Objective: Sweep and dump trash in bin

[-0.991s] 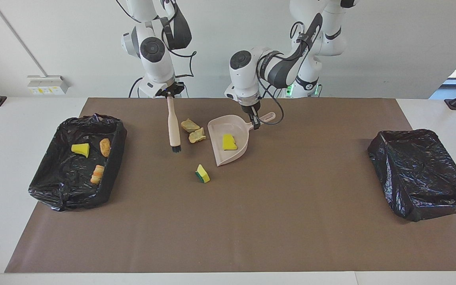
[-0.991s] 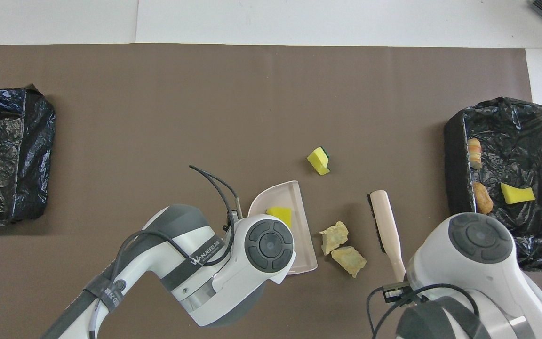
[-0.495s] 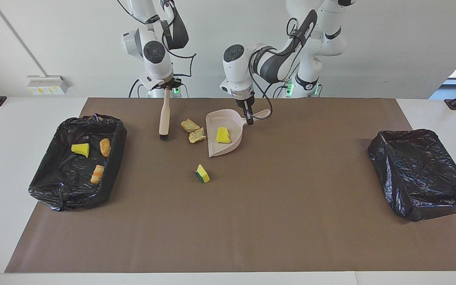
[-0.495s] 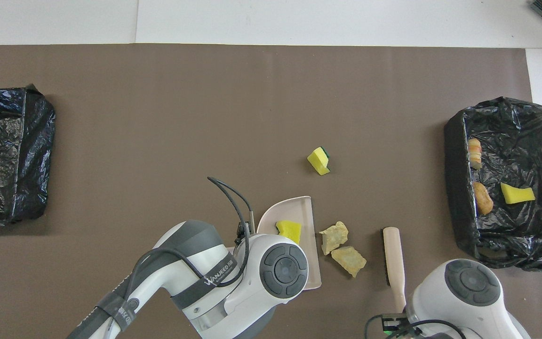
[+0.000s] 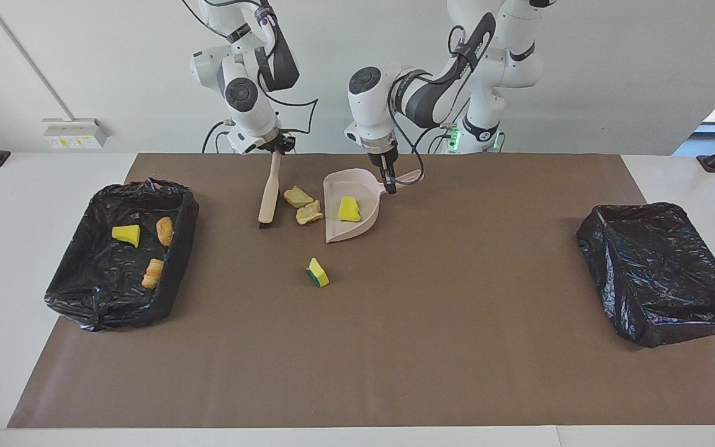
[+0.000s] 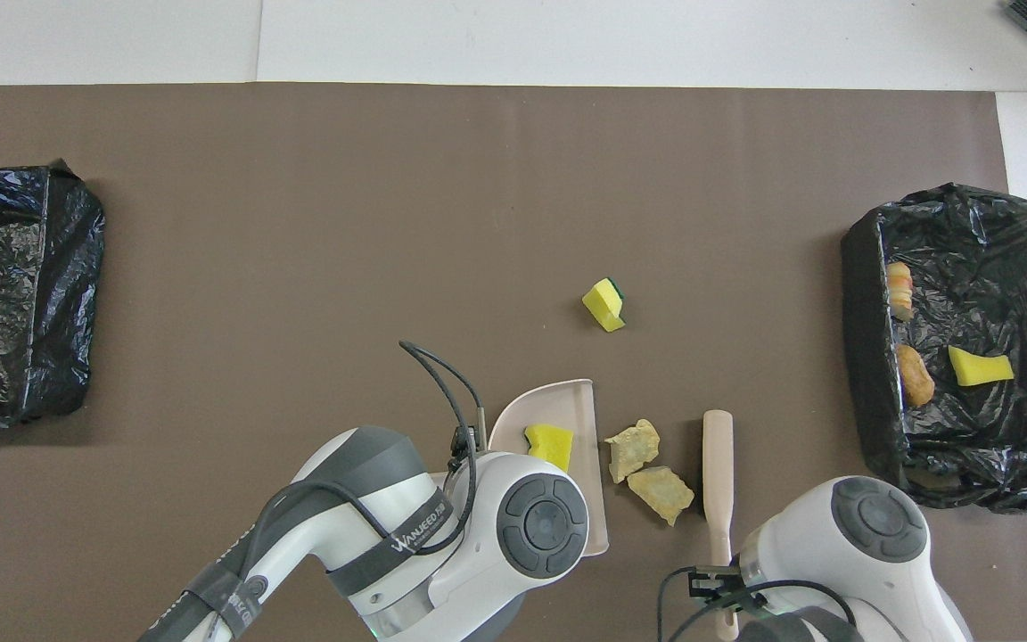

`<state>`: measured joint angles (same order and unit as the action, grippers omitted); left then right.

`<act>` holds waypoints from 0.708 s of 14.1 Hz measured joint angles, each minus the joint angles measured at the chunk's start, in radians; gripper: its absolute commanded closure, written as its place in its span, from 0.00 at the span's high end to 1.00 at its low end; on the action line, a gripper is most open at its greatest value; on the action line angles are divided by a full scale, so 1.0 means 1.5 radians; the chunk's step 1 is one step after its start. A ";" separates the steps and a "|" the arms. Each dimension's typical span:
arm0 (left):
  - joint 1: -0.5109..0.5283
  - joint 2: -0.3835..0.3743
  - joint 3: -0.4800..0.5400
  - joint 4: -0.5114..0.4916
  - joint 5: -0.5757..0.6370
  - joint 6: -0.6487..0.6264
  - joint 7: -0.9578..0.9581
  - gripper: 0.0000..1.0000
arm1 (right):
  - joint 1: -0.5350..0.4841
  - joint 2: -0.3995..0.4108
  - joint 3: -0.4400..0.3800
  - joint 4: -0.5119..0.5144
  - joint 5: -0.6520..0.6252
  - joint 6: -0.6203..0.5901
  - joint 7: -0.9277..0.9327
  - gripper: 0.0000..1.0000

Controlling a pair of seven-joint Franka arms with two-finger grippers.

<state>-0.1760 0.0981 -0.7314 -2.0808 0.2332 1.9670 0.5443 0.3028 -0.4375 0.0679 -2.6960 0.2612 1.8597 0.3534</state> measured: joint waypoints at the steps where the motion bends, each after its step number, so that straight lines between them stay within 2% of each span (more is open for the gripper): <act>1: 0.000 0.000 0.000 0.000 0.000 0.000 0.000 0.00 | 0.007 0.004 0.000 0.000 0.024 0.010 0.002 0.00; 5: 0.000 0.000 0.000 0.000 0.000 0.000 0.000 0.00 | 0.016 0.040 0.001 0.016 0.139 0.050 -0.014 0.00; 10: 0.001 0.000 0.000 -0.001 -0.001 0.002 0.000 0.00 | 0.067 0.110 0.002 0.097 0.245 0.054 -0.046 0.00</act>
<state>-0.1746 0.0978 -0.7306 -2.0819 0.2319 1.9697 0.5445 0.4040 -0.2727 0.0716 -2.5508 0.6280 1.9414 0.2847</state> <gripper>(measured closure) 0.678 0.731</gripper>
